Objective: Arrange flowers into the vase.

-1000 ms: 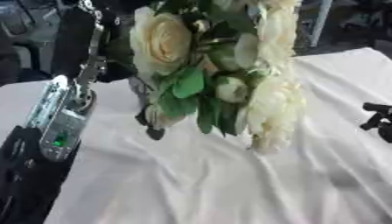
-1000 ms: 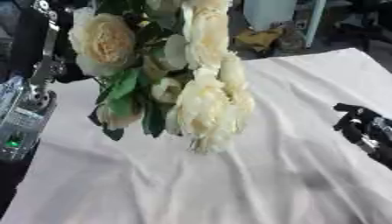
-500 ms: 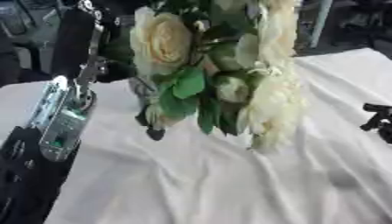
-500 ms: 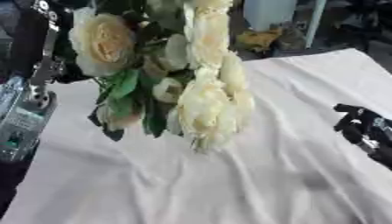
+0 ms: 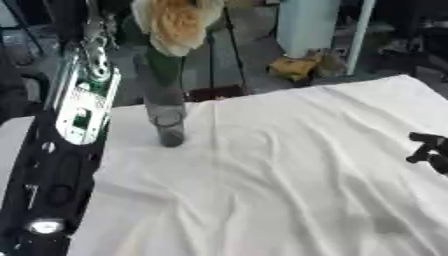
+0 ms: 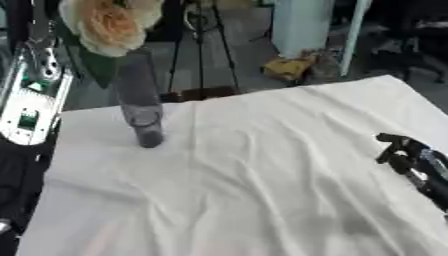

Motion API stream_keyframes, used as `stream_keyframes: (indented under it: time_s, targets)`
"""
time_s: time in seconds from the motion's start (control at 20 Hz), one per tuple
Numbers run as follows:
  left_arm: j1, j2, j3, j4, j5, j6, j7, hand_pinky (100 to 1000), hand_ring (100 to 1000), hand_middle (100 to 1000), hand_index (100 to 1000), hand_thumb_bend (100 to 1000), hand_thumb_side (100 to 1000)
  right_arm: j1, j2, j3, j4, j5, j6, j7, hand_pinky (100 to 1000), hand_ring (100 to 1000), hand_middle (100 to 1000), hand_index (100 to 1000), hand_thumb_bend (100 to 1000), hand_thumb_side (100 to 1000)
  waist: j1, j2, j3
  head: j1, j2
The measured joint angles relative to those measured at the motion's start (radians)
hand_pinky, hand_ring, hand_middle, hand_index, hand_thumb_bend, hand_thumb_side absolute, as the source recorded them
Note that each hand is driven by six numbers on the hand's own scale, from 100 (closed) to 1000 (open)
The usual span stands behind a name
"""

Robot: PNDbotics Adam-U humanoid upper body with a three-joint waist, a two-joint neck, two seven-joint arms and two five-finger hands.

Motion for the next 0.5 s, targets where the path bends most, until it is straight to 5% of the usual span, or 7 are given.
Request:
stream_keyframes:
  time_s: [0.5]
  targets:
    - [0.0, 0.02, -0.006, 0.036, 0.186, -0.032, 0.066, 100, 100, 100, 100, 402, 368, 0.0, 0.0, 0.0, 0.0, 0.0, 0.0, 0.0, 709, 984, 482, 839, 669, 782, 0.0, 0.0, 0.0, -0.002, 0.0]
